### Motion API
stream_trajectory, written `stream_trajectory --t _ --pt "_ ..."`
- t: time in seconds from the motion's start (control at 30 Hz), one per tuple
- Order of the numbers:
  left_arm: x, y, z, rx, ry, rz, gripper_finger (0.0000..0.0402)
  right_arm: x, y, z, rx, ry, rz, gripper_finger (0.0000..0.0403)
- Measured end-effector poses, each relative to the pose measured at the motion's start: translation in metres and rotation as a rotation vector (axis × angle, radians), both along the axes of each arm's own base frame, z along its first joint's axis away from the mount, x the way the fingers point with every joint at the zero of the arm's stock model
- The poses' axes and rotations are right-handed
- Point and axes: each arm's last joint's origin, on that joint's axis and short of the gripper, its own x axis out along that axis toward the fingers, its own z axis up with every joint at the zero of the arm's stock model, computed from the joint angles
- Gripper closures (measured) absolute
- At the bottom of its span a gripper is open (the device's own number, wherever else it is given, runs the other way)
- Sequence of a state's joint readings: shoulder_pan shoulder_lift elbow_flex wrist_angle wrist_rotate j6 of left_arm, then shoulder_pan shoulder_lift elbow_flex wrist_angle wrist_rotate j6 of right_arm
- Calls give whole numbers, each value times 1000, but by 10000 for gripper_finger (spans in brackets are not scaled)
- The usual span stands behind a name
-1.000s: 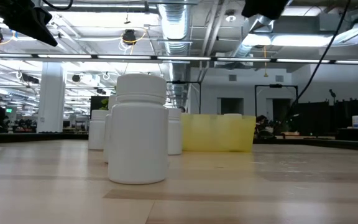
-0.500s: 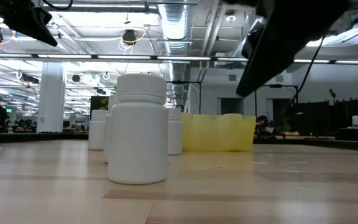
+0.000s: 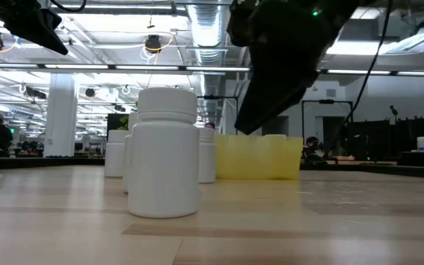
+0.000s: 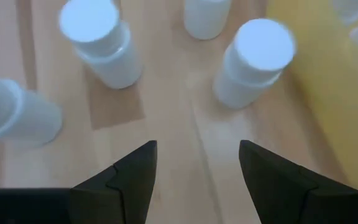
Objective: Pick and place pill bottles into a basket
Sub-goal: Put the white medicine bottle into the yellow bin
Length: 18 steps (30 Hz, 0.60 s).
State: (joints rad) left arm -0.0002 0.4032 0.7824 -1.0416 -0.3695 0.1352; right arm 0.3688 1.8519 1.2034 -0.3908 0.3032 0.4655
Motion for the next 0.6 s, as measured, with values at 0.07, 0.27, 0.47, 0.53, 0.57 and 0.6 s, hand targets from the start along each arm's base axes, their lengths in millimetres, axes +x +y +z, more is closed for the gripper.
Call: stream_trajectory --t 0.07,0.27,0.47,0.53,0.57,0.6 --pt "0 0 0 0 0 0 401 4 -8 0 5 4 33 184" --pt "0 0 0 0 0 0 401 12 -25 2 8 5 163 184" --pt "0 0 0 0 0 0 401 17 -43 1 -3 18 190 184" --pt "0 0 0 0 0 0 401 18 -49 1 -11 23 185 184" --pt "0 0 0 0 0 0 401 18 -52 1 -13 24 181 184" --pt "0 0 0 0 0 0 401 19 -55 1 -17 26 179 184"
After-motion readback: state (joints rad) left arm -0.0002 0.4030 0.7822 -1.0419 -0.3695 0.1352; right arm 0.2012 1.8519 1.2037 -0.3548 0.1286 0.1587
